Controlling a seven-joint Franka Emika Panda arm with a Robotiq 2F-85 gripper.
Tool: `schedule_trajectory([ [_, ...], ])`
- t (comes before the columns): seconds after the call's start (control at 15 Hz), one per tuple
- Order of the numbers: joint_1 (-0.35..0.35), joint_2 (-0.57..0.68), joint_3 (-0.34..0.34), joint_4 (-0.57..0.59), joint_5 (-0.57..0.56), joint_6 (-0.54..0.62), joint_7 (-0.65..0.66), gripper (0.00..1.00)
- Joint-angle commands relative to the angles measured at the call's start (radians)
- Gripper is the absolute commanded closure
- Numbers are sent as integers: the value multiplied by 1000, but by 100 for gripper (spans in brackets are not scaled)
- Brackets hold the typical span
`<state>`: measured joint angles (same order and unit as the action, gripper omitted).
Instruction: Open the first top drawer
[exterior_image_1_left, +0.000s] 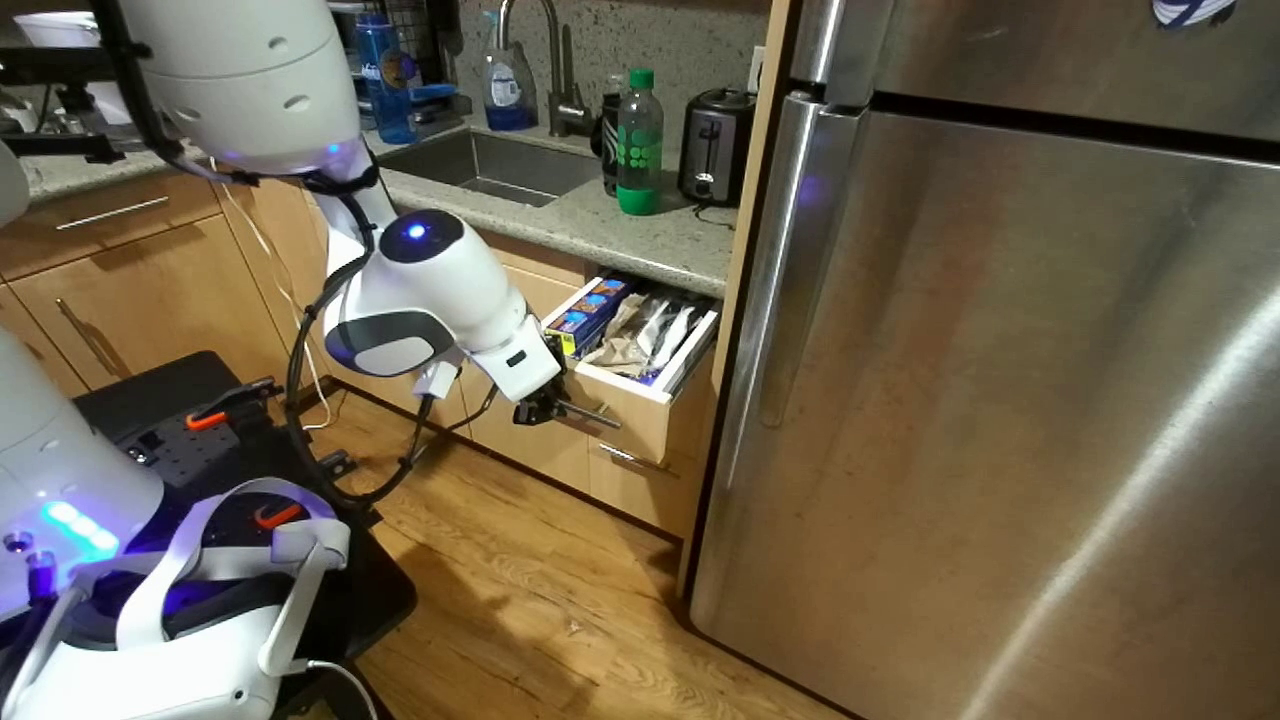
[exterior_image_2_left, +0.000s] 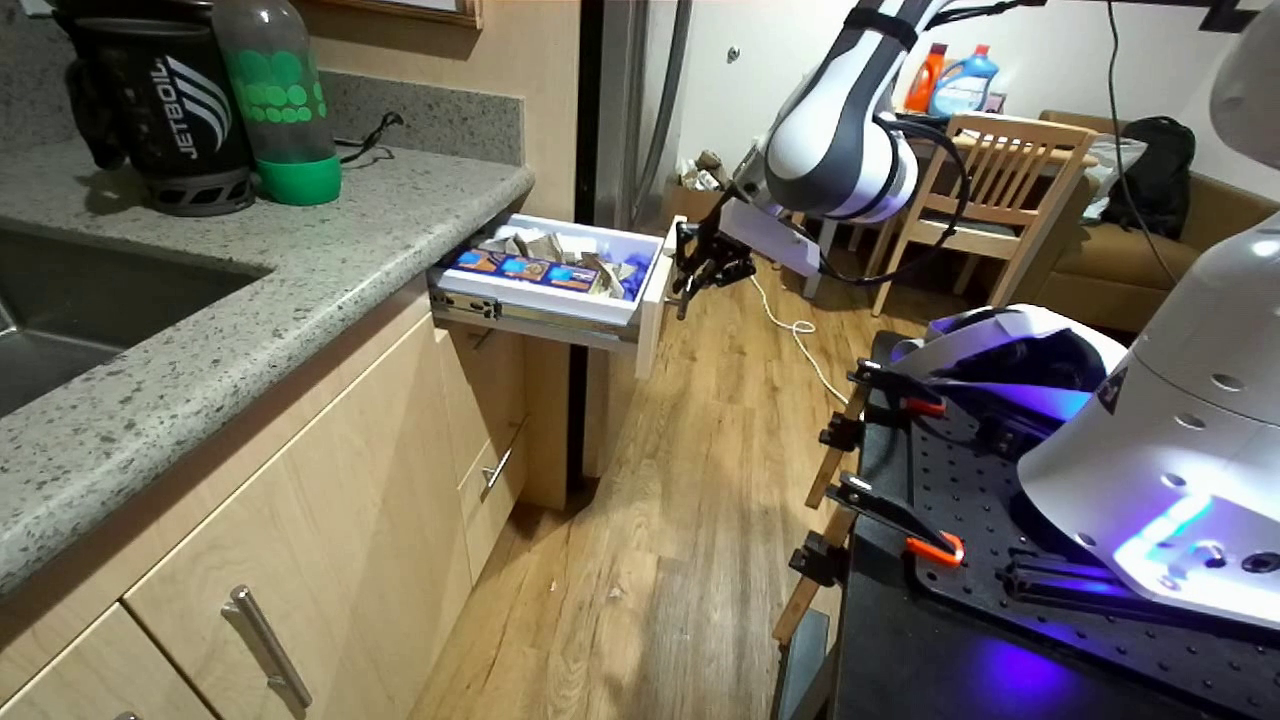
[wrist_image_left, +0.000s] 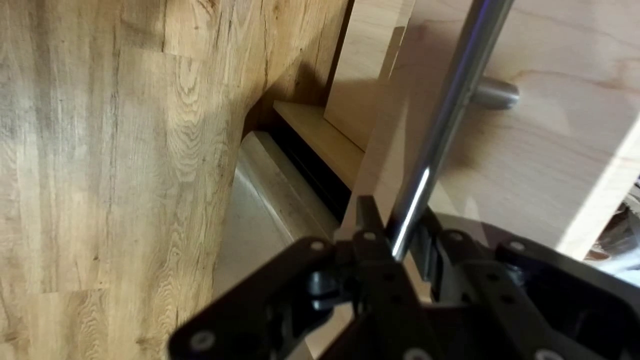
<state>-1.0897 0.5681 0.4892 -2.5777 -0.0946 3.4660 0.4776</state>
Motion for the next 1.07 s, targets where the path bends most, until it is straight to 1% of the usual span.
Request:
schedule_trajectory([
  [0.0, -69, -20, 47, -23, -29, -1, -9, 72],
  [0.07, -85, -21, 57, -27, -37, -1, -9, 73],
  [0.13, -101, -21, 67, -28, -46, -1, -11, 68],
  [0.2, -117, -26, 77, -31, -54, -1, -12, 71],
  [0.27, -134, -26, 88, -32, -61, -1, -12, 62],
  [0.4, -170, -27, 110, -37, -81, -1, -14, 64],
  [0.47, -192, -28, 122, -41, -91, -1, -15, 62],
  [0.53, -212, -30, 136, -44, -99, -1, -16, 64],
  [0.67, -256, -34, 164, -53, -120, -1, -18, 58],
  [0.73, -273, -37, 176, -56, -127, -1, -20, 58],
  [0.8, -292, -40, 188, -63, -132, -1, -20, 57],
  [0.87, -307, -43, 198, -69, -137, -1, -22, 58],
  [1.0, -347, -52, 223, -86, -154, -1, -23, 57],
])
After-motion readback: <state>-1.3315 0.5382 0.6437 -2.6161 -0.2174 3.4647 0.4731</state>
